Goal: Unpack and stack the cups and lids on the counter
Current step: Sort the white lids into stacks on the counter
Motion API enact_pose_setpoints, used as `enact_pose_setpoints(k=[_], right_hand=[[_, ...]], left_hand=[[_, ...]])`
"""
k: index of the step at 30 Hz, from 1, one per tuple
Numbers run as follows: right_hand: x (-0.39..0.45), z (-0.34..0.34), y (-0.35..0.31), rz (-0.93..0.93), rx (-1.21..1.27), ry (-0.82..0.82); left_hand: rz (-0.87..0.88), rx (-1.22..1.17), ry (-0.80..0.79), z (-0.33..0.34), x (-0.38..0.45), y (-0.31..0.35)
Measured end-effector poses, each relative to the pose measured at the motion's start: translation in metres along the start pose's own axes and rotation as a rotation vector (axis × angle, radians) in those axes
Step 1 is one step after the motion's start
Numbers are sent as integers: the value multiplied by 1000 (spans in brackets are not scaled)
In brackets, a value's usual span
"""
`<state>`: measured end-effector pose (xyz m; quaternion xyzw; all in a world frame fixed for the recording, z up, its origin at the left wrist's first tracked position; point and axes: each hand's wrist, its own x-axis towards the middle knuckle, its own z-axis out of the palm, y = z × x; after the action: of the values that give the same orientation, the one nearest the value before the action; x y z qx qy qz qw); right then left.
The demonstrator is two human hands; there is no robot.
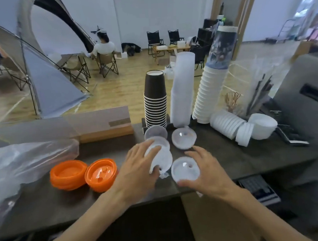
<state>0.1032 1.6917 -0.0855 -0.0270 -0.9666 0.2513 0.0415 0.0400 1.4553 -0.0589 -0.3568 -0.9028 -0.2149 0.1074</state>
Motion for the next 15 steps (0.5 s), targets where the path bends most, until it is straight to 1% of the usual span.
enact_pose_setpoints(k=[1,3,6,11,13,15], right_hand=[[0,4,6,-21,-39,-67],[6,11,17,-89,-83,-116],[17,15,32,-157,-50,-111],[27,14,53,-263,-8,-138],[30,10,61,-295,50,-141],[40,1,68,-303,112,-97]], left_hand=[[18,-9,-28,14,12,13],[-5,-9,-67,36,36,34],[-101,7,-87,54,59,49],[-216,21,-132,58,63,54],[-266,3,-123,55,67,55],[-321,-23,-81,51,72,57]])
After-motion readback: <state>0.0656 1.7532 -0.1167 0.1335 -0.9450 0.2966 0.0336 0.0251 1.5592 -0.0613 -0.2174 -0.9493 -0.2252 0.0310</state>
